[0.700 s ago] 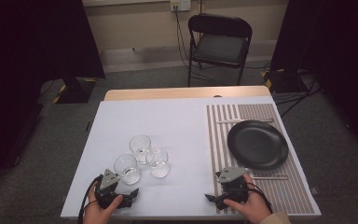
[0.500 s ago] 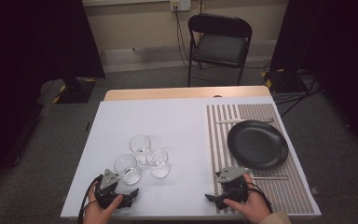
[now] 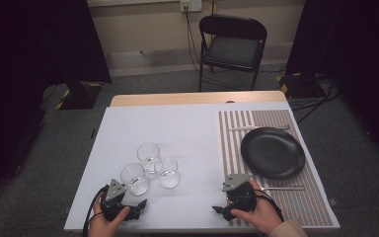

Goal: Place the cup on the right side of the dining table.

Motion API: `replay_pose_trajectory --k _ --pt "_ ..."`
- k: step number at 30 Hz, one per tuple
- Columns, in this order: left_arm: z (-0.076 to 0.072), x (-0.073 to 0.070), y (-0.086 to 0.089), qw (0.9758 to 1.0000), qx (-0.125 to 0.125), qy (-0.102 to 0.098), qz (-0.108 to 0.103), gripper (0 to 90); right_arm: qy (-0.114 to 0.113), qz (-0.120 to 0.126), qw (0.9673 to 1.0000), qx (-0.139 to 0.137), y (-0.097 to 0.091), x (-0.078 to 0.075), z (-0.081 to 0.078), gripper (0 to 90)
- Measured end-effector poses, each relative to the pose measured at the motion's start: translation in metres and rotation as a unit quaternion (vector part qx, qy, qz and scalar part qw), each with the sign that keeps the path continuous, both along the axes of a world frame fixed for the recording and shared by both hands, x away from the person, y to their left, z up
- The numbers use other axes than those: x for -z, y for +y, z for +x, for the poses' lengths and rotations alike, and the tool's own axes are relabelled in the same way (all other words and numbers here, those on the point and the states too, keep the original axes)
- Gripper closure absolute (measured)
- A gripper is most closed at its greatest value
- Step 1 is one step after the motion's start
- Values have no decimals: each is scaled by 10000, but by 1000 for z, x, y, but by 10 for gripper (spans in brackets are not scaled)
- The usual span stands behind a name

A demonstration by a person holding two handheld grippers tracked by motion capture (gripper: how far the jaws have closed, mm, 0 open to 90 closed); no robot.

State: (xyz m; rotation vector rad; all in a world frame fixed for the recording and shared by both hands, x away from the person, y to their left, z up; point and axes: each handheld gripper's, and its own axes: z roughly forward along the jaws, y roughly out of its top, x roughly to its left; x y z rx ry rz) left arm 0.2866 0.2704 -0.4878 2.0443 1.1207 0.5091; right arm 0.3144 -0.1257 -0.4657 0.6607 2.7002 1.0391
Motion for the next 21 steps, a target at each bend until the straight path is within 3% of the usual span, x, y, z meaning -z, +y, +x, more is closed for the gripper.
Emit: replay_pose_trajectory --k 8,21 --pt "0 0 0 10000 2 -2 3 1 166 -21 9999 -22 10 -7 6 145" --pt "0 0 0 10000 2 2 1 1 199 -121 9997 -86 22 -16 13 146"
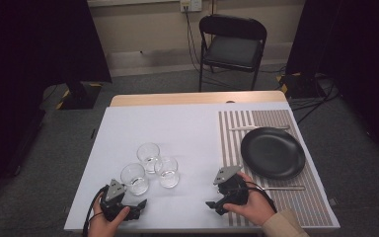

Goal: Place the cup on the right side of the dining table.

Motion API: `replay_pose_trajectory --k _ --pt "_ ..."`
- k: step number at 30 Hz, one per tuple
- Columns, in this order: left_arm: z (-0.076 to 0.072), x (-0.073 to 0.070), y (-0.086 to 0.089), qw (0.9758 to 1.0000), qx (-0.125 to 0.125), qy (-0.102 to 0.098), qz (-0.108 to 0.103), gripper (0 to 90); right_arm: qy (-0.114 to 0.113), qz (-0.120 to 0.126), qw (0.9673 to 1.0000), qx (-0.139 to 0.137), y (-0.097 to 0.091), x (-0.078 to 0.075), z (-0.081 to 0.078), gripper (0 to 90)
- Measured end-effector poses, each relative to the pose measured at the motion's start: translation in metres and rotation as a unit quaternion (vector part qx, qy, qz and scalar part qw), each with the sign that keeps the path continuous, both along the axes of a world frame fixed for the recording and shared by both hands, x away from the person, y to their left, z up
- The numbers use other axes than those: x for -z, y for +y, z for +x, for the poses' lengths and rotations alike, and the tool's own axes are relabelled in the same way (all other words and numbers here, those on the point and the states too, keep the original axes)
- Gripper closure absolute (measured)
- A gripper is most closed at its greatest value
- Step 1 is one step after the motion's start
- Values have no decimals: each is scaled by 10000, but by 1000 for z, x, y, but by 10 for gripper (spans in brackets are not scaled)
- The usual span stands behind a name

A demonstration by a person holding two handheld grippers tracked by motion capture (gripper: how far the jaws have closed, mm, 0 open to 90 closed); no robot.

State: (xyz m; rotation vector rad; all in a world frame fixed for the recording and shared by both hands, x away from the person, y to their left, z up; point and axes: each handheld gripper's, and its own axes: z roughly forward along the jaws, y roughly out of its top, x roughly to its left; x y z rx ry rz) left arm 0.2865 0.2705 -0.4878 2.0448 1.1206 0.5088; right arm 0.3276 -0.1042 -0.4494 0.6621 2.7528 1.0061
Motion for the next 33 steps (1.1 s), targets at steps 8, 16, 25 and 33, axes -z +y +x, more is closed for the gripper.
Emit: replay_pose_trajectory --k 8,16,25,33 --pt "0 0 0 10000 1 -1 -1 1 7 -22 10000 -43 11 -3 3 146" --pt "0 0 0 10000 -2 -1 1 1 2 -75 9999 -141 25 -6 6 146" --pt "0 0 0 10000 0 0 -2 1 -21 -82 9998 -168 37 -13 11 147" --pt "0 0 0 10000 1 0 -2 1 -79 -135 9996 -235 46 -19 17 146"
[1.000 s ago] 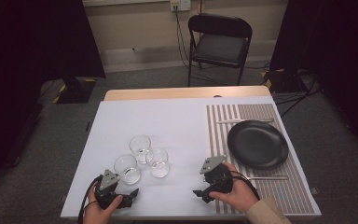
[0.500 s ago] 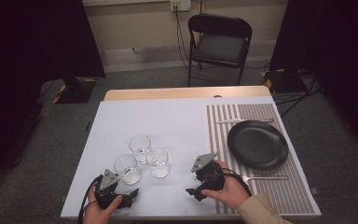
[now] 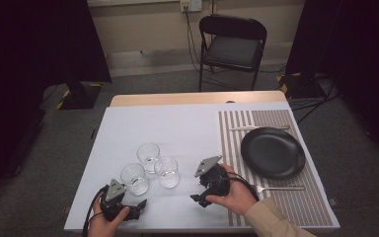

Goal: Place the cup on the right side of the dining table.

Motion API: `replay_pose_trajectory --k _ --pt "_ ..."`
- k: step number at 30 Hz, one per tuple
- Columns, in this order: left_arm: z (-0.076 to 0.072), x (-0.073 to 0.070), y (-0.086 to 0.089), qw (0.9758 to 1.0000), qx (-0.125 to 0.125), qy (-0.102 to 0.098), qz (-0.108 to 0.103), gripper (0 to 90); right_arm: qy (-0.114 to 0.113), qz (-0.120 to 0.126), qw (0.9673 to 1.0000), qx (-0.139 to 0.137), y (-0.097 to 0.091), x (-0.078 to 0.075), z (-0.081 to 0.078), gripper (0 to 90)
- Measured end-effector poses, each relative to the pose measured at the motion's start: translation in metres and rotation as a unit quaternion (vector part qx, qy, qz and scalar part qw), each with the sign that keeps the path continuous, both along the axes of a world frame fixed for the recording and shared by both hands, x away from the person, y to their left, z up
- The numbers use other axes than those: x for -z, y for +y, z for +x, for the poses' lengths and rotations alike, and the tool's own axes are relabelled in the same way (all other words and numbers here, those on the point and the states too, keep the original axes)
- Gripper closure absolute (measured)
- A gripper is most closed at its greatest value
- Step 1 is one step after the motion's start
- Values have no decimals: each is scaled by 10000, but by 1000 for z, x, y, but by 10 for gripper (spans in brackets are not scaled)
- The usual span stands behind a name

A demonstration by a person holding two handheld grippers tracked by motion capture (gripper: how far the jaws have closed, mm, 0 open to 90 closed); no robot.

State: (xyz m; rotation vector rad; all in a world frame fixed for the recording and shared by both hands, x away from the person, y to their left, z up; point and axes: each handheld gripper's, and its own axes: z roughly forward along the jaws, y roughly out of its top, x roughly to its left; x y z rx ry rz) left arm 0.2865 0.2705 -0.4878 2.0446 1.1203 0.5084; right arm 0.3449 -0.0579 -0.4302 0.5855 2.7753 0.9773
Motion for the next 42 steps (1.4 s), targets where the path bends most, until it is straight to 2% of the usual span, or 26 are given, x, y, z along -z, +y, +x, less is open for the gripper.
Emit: replay_pose_trajectory --k 31,42 --pt "0 0 0 10000 -3 5 -5 1 -182 -148 9997 -57 25 -34 24 147" --pt "0 0 0 10000 5 7 9 1 -219 -113 9997 -19 33 -44 33 146"
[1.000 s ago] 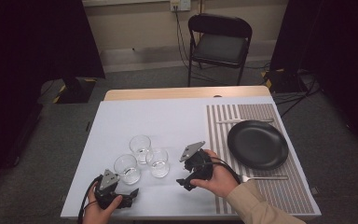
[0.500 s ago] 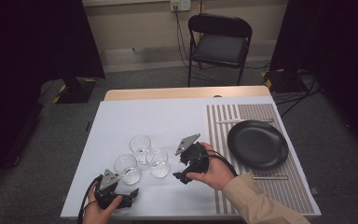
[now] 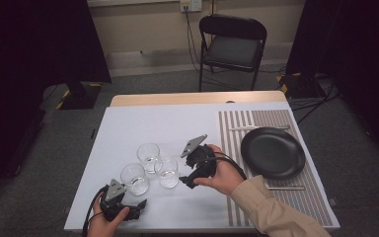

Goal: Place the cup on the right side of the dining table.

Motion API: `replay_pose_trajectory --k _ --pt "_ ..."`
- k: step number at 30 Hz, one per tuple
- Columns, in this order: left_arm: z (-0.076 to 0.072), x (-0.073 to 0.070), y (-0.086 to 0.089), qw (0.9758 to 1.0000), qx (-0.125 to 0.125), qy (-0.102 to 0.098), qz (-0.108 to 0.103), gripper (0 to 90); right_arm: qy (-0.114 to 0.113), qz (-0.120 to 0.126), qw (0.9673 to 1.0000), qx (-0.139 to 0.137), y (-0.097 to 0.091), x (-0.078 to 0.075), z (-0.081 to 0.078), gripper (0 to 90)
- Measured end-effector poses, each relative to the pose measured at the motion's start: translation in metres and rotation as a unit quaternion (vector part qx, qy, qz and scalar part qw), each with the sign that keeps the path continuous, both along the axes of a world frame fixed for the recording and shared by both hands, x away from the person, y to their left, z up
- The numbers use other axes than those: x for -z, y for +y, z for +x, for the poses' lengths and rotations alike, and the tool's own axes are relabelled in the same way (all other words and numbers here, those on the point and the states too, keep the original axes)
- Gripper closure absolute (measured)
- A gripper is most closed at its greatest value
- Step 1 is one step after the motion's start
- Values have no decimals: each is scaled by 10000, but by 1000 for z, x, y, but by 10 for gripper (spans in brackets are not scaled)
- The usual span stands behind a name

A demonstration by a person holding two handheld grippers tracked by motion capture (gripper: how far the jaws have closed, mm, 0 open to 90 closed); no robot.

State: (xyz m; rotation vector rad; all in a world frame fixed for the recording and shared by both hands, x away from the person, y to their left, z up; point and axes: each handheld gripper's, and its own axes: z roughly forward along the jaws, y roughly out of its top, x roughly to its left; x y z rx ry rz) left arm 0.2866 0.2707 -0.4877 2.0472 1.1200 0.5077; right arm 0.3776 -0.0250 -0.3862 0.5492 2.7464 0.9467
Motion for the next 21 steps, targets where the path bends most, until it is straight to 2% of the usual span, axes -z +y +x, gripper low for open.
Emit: replay_pose_trajectory --k 11,21 --pt "0 0 -1 10000 -25 -4 -41 1 51 6 9999 119 11 -10 14 150" --pt "0 0 0 10000 -14 2 -40 1 51 -50 9998 162 22 -12 23 151"
